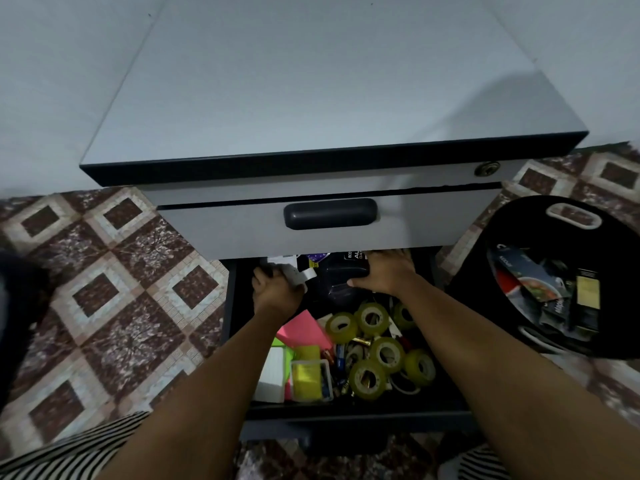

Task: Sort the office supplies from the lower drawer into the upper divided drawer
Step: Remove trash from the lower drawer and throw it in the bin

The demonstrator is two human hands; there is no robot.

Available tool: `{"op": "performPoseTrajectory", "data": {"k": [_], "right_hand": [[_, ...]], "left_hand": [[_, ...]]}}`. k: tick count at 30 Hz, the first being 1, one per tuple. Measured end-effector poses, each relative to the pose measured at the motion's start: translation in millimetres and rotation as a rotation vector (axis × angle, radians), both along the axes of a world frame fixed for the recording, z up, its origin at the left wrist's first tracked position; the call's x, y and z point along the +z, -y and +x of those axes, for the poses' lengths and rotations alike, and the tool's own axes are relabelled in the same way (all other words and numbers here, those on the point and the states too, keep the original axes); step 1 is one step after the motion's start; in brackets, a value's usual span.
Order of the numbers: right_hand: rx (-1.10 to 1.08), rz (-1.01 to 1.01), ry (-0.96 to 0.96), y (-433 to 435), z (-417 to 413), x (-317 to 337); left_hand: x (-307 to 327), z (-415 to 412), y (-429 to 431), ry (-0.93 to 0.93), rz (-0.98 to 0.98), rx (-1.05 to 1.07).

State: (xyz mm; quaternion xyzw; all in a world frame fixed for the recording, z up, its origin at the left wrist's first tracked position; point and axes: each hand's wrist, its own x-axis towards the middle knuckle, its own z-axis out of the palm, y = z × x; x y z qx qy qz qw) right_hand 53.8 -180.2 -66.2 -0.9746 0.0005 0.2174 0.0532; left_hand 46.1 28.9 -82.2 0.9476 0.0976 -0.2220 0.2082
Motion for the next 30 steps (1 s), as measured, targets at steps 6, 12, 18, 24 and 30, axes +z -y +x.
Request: {"op": "performPoseTrajectory", "data": {"k": [6,12,18,24,30], "right_hand": [[-0.107,0.184,-0.077,4.5,-1.8,1.0],[-0.028,-0.022,-0.049,-5.1,-6.5,-1.0],[-0.123,0.069,0.032,-22.7,-21.5,-5.6],[-0.153,0.106,0.162,-30.0,-33.9,-13.1],[-0.504,0.278,0.247,-31.2,-37.3,-21.1]], "left_hand": [[-4.4,2.8,1.1,-0.01,-0.072,0.028],[-3.4,2.0,-0.4,0.01,-0.055,0.073],[0.2,5.8,3.9,0.071,-0.291,0.36],[1.6,6.3,8.6,0.065,-0.465,0.561],[-6.4,1.7,14.9,0.063,-0.587,0.622]]}}
